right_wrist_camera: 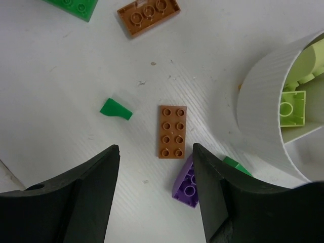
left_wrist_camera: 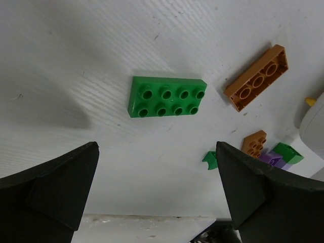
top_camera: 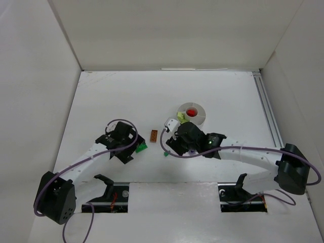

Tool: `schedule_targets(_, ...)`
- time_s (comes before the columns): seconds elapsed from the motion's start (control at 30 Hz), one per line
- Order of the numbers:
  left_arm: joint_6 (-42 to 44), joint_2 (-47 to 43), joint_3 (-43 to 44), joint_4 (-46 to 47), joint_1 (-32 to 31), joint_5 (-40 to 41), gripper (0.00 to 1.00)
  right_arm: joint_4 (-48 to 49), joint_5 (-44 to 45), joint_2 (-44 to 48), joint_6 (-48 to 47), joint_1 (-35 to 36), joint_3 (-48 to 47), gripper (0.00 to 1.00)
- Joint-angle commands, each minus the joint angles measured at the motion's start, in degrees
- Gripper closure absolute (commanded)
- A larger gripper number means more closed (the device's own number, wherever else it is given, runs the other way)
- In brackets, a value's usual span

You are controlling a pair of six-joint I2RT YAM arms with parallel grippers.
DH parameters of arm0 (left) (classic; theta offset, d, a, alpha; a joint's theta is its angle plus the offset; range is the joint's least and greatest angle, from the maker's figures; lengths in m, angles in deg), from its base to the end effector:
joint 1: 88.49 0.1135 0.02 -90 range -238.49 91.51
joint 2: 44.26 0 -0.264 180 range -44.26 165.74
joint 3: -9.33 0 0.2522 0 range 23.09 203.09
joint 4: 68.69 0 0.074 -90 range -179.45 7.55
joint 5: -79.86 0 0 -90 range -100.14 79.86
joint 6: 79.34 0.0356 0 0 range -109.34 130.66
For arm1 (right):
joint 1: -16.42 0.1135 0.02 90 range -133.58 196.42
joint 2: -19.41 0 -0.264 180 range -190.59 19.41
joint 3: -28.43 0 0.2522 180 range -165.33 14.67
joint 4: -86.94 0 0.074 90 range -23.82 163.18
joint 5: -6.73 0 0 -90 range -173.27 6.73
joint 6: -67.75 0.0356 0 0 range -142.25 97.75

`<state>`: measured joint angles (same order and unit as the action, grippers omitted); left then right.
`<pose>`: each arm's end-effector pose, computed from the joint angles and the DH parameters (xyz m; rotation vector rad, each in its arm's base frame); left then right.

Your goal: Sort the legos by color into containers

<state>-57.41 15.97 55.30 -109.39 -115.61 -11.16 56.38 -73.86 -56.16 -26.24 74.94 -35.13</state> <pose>0.1744 -0.0900 0.1908 -0.9270 2.5042 -0.6385 0.1518 0.2368 0.2429 -1.1312 2.0254 0.2969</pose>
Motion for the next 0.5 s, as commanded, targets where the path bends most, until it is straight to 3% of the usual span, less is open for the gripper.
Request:
schedule_targets(0.0, -10.29, -0.47, -1.27, -1.36, 0.31, 1.01, 0.00, 5.20, 1.73, 0.86, -0.94, 0.10, -2.67, 0.35)
schedule_targets(0.13, -18.12, 0.15, 0.66, -5.22, 0.31, 3.12, 0.13, 5.72, 5.86, 4.28, 1.61, 0.10, -1.45, 0.34)
schedule_targets(0.47, -30.62, 4.28, 6.03, -13.57, 0.31, 4.18, 0.19, 5.20, 14.92, 13.69, 6.88, 0.10, 2.52, 0.32)
